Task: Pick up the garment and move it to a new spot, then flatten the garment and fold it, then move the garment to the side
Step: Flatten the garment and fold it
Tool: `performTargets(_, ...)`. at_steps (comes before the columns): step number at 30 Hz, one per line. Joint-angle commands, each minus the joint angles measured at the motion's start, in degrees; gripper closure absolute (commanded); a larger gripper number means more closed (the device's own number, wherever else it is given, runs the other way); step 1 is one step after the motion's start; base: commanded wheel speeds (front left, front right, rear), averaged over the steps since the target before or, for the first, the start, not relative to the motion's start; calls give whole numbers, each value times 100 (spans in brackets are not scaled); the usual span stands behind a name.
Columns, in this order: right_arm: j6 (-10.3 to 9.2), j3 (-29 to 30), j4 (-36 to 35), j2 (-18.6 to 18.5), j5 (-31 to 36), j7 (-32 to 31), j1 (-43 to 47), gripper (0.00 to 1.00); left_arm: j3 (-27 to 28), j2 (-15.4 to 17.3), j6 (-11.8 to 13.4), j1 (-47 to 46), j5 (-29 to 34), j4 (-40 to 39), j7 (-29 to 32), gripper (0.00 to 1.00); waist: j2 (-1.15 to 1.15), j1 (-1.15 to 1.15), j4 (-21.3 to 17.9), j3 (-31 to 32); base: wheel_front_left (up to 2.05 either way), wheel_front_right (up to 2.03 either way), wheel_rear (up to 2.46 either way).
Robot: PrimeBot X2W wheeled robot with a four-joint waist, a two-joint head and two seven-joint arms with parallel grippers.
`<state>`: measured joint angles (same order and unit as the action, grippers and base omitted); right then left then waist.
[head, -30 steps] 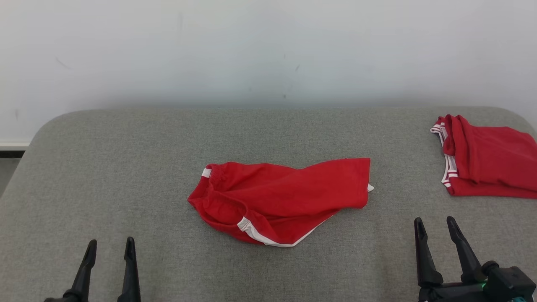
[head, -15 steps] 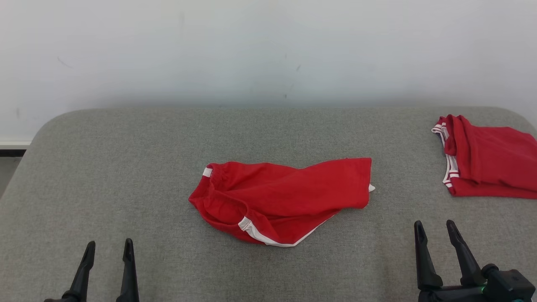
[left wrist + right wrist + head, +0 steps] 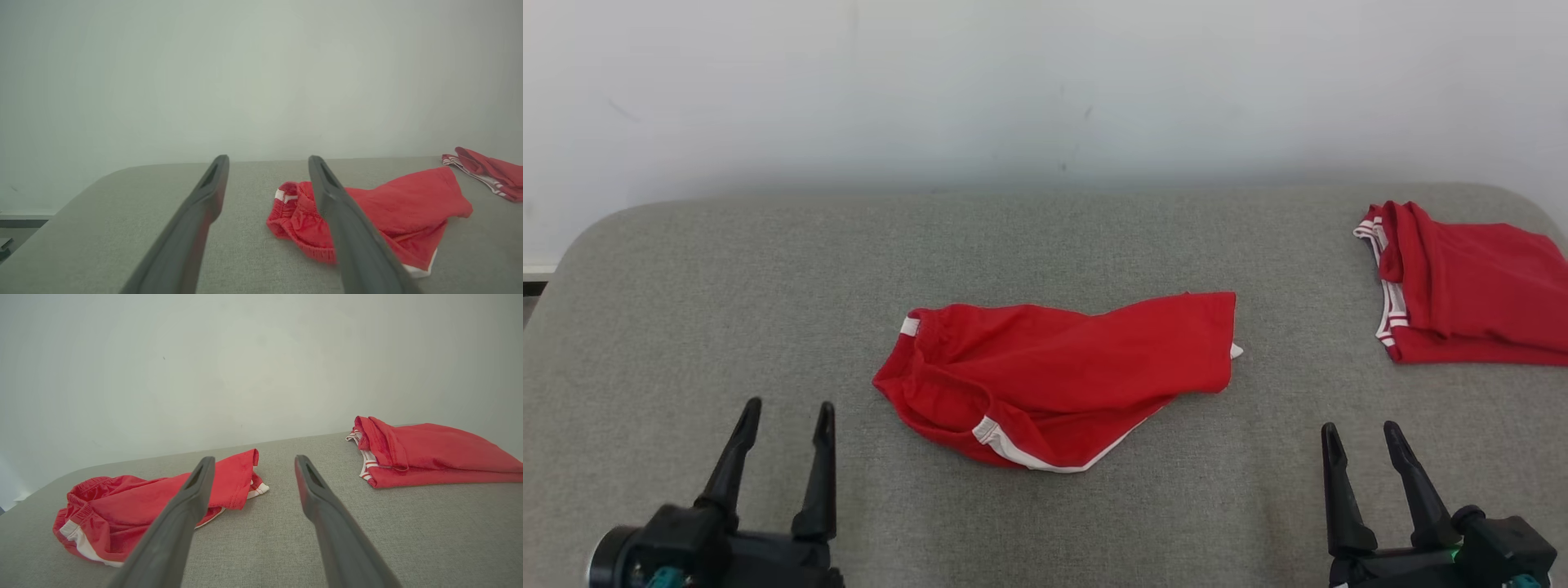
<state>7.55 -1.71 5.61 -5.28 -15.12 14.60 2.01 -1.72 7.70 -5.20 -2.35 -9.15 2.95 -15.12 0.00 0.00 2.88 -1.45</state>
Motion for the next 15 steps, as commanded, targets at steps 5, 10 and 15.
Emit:
performTargets(5, -15, -25, 39, -1, -64, 12, -179, 0, -386, 52, -133, -758, -18, 501, 1, 0, 0, 0, -257, -260, 0, 0, 0)
performTargets(10, -15, -26, 93, 38, -80, 35, -313, 0, -779, 171, -203, -1328, -120, 1046, 96, 0, 0, 0, -536, -468, 0, 0, 0)
performTargets(15, -15, 2, 133, 70, -88, 57, -383, 0, -1164, 328, -217, -1623, -288, 1520, 253, 0, 0, 0, -749, -645, 0, 0, 0)
